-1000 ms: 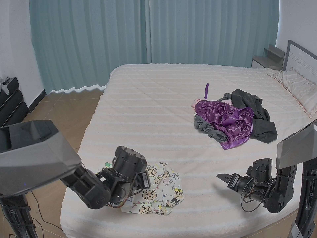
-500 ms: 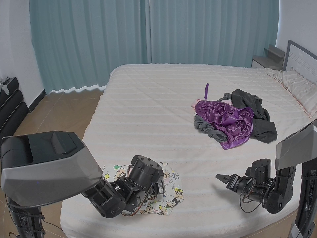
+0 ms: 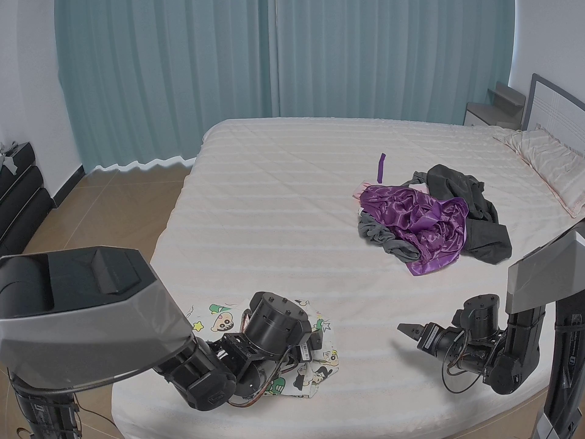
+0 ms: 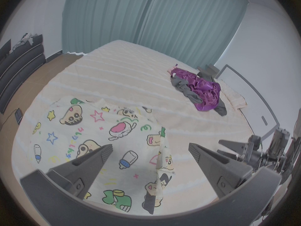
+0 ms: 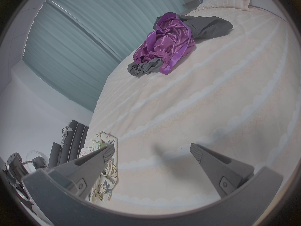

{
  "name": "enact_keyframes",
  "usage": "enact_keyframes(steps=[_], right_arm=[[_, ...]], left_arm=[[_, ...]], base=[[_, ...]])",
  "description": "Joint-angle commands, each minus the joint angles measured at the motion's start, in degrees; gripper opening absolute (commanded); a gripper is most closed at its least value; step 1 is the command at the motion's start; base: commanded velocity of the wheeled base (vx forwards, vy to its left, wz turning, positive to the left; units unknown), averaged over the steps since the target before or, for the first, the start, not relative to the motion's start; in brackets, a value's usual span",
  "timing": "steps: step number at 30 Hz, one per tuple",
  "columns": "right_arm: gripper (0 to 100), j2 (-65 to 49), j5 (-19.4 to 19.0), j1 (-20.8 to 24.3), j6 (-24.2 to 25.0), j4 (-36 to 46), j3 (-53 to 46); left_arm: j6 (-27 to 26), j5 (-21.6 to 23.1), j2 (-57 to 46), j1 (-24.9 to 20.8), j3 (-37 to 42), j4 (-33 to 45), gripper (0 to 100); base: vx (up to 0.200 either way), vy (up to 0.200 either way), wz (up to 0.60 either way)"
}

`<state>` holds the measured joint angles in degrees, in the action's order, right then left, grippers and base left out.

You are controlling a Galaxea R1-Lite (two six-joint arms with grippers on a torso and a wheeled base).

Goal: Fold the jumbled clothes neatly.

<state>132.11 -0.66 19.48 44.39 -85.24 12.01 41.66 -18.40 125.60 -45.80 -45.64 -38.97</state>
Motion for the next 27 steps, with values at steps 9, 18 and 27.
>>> enact_keyframes(steps=[9,18,27], right_arm=[[100,0.7,0.0,0.1,0.1,-0.2,-0.2],[100,1.3,0.0,1.3,0.1,-2.7,-1.4],[100,0.7,1.1,2.1,0.2,-2.9,-2.2]], left_arm=[[2.5,-3.8,-12.2,-1.5,2.1,-0.2,100],[7.6,-3.2,-23.0,2.6,13.8,-0.4,100],[20.2,10.7,-30.6,11.0,26.7,-0.4,100]], base=[[0.000,0.000,0.00],[0.000,0.000,0.00],[-0.111,0.000,0.00]])
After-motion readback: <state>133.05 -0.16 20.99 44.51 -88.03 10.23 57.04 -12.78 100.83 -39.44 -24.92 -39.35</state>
